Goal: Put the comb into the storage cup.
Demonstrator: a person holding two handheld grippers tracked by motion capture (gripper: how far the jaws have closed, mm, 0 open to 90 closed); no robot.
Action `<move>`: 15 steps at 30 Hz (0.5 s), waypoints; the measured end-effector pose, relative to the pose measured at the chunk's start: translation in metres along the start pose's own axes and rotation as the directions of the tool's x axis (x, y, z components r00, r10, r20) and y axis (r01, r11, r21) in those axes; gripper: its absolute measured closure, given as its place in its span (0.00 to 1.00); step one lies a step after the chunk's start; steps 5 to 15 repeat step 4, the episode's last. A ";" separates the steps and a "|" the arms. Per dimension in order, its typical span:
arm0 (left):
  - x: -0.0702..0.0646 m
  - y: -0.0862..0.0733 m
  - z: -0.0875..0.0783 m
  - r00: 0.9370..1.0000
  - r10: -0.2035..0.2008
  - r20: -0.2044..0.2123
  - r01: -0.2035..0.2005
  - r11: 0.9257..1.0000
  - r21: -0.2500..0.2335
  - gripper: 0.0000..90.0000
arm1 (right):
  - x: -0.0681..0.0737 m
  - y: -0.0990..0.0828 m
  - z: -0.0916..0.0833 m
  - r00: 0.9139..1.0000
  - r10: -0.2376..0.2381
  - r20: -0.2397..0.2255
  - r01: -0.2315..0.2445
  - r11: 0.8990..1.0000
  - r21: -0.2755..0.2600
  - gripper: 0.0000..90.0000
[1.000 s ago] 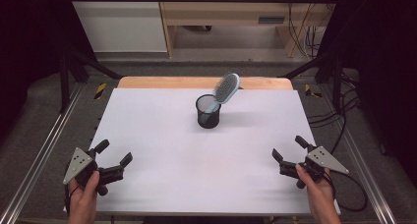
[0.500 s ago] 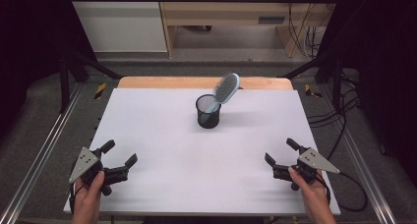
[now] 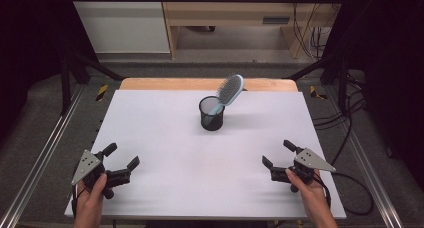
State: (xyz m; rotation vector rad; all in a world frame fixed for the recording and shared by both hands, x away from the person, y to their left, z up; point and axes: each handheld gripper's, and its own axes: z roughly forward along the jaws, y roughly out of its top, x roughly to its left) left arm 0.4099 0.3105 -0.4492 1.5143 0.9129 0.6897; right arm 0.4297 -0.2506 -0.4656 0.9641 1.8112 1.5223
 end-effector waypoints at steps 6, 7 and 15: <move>0.000 -0.001 -0.001 1.000 0.005 -0.017 -0.005 1.000 -0.011 0.02 | 0.000 0.000 -0.001 1.000 0.000 0.001 0.000 1.000 0.009 0.04; 0.000 -0.001 -0.001 1.000 0.005 -0.017 -0.005 1.000 -0.011 0.02 | 0.000 0.000 -0.001 1.000 0.000 0.001 0.000 1.000 0.009 0.04; 0.000 -0.001 -0.001 1.000 0.005 -0.017 -0.005 1.000 -0.011 0.02 | 0.000 0.000 -0.001 1.000 0.000 0.001 0.000 1.000 0.009 0.04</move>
